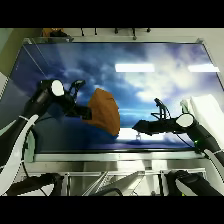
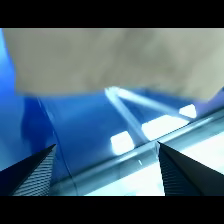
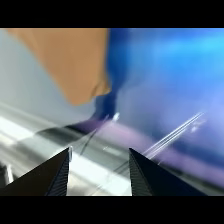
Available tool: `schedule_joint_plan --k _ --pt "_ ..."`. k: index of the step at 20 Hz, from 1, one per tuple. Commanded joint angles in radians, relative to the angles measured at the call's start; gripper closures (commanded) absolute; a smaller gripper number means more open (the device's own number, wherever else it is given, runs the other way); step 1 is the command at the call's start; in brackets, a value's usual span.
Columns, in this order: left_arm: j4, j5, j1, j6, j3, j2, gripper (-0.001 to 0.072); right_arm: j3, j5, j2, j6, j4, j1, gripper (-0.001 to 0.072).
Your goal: Fold the shirts.
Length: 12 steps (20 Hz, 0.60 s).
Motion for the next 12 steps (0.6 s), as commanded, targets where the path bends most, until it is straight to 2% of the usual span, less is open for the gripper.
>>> schedule_joint_plan --k 1,3,6,9,11,12 --pt "0.009 0.202 0.019 -0.003 -0.279 0.077 0.0002 0.0 -0.04 -0.069 -0.14 0.052 -0.054 0.0297" --pt "0.008 0.293 0.042 -0.003 -0.337 0.085 0.0002 0.001 -0.062 -0.16 -0.261 0.194 -0.026 0.0298" --pt "0.006 0.308 0.129 -0.003 -0.307 0.08 0.0002 0.001 -0.132 -0.306 -0.487 0.443 0.053 0.0298" --pt "-0.002 0.346 0.2 0.019 -0.267 0.08 0.0002 0.013 -0.193 -0.45 -0.67 0.649 0.126 0.0299" --pt "-0.009 0.436 0.217 0.019 -0.279 0.08 0.0003 0.05 -0.192 -0.526 -0.753 0.734 0.163 0.0312" --pt "-0.033 0.483 0.216 0.024 -0.296 0.08 0.0003 0.077 -0.193 -0.552 -0.757 0.737 0.18 0.0329"
